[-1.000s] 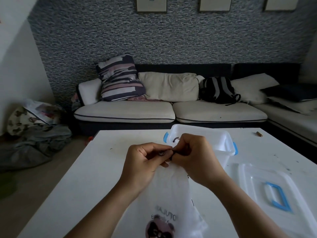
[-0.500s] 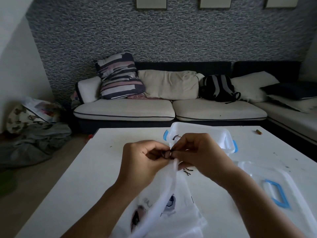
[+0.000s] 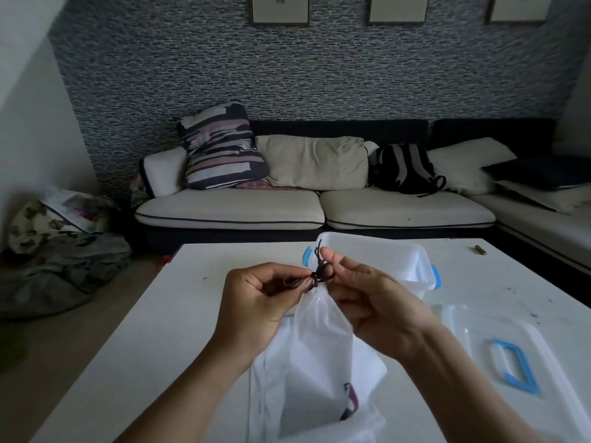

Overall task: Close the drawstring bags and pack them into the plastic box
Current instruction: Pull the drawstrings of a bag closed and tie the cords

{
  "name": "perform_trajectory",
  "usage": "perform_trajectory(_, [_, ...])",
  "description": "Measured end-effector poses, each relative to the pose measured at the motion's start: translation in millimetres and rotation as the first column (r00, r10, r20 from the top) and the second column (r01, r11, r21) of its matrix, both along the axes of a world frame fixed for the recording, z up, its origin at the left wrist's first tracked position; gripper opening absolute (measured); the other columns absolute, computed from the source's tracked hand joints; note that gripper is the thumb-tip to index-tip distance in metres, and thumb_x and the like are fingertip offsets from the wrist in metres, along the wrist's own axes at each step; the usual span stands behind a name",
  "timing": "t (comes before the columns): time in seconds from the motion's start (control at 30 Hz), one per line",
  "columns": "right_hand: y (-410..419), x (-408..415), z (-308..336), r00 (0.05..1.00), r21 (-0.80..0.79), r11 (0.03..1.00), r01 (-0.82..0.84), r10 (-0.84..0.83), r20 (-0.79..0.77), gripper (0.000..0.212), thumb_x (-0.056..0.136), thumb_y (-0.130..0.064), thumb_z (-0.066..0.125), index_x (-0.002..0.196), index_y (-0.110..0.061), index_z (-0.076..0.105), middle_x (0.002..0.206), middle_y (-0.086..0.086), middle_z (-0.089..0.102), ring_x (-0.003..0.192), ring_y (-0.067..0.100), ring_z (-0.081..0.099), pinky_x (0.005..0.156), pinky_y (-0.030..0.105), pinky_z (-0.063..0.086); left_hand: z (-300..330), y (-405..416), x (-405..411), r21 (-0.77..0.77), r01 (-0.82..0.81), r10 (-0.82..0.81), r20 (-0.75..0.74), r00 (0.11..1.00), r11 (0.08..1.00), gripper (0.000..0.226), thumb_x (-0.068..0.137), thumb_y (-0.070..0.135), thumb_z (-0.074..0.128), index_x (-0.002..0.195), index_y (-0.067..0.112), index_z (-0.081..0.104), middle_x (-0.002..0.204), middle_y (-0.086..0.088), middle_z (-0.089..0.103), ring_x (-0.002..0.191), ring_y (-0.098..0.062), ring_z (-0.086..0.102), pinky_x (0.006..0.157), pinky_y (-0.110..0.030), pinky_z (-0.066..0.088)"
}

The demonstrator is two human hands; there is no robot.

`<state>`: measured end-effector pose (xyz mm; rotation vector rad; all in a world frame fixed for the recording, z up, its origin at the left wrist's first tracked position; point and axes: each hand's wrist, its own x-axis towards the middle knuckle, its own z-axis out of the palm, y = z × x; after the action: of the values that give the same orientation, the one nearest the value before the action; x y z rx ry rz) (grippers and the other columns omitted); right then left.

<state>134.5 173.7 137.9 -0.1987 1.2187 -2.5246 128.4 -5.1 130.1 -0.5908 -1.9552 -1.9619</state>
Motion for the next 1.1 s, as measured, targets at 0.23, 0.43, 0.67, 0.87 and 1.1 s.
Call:
perform_trajectory(0.23, [5,7,12,0.994,0.413,0.911,0.008,0.036,-0.1,0.042,0.085,-0.02,0.07,0.12,0.005,0.065,0.068,-0.001,0.041,0.055,0.01,0.017,0.042,0.017,0.015,-4,0,1,-0.089,0.009,-0.017,-0.09,0.996,0.996,0.021,0.077,-0.008,0.077,0.085,0.011,0.079,0.079,0.002,0.078,0.075,-0.013,0.075,0.07,-0.017,0.056])
perform_trajectory(0.43, [6,5,10,0.938,0.711,0.662,0.236,0.036,-0.345,0.008,0.082,-0.016,0.078,0.082,-0.008,0.079,0.067,0.011,0.058,0.054,0.017,0.036,0.052,0.027,0.03,-9,0,1,-0.176,0.02,-0.034,-0.082,0.996,0.984,0.036,0.076,-0.018,0.072,0.087,0.015,0.08,0.08,0.002,0.078,0.077,-0.016,0.075,0.071,-0.019,0.057])
perform_trajectory(0.67, [12,7,15,0.784,0.77,0.368,0.521,0.151,-0.602,0.006,0.086,-0.018,0.077,0.08,-0.016,0.077,0.07,-0.006,0.071,0.053,0.011,0.063,0.056,0.025,0.053,-2,4,-3,0.035,0.146,-0.149,0.311,0.939,0.989,0.008,0.079,-0.005,0.075,0.086,-0.001,0.078,0.074,-0.018,0.074,0.058,-0.017,0.066,0.056,-0.02,0.053])
perform_trajectory(0.87, [11,0,6,0.6,0.652,0.209,0.729,0.264,-0.755,0.009,0.089,-0.014,0.072,0.086,-0.021,0.075,0.076,-0.007,0.063,0.066,0.01,0.063,0.062,0.027,0.052,-1,1,-9,0.125,0.189,-0.225,0.417,0.881,0.974,0.011,0.08,-0.004,0.072,0.088,0.002,0.078,0.08,-0.016,0.075,0.063,-0.014,0.067,0.059,-0.018,0.055])
perform_trajectory(1.1, [19,-9,-8,0.821,0.571,0.704,0.421,-0.03,-0.569,0.016,0.095,-0.008,0.063,0.084,-0.008,0.074,0.076,0.011,0.066,0.065,0.021,0.059,0.066,0.033,0.051,-1,-18,-15,0.04,0.23,-0.232,0.244,0.941,0.972,0.022,0.087,-0.009,0.062,0.099,0.005,0.074,0.087,-0.016,0.077,0.074,-0.02,0.074,0.067,-0.022,0.057])
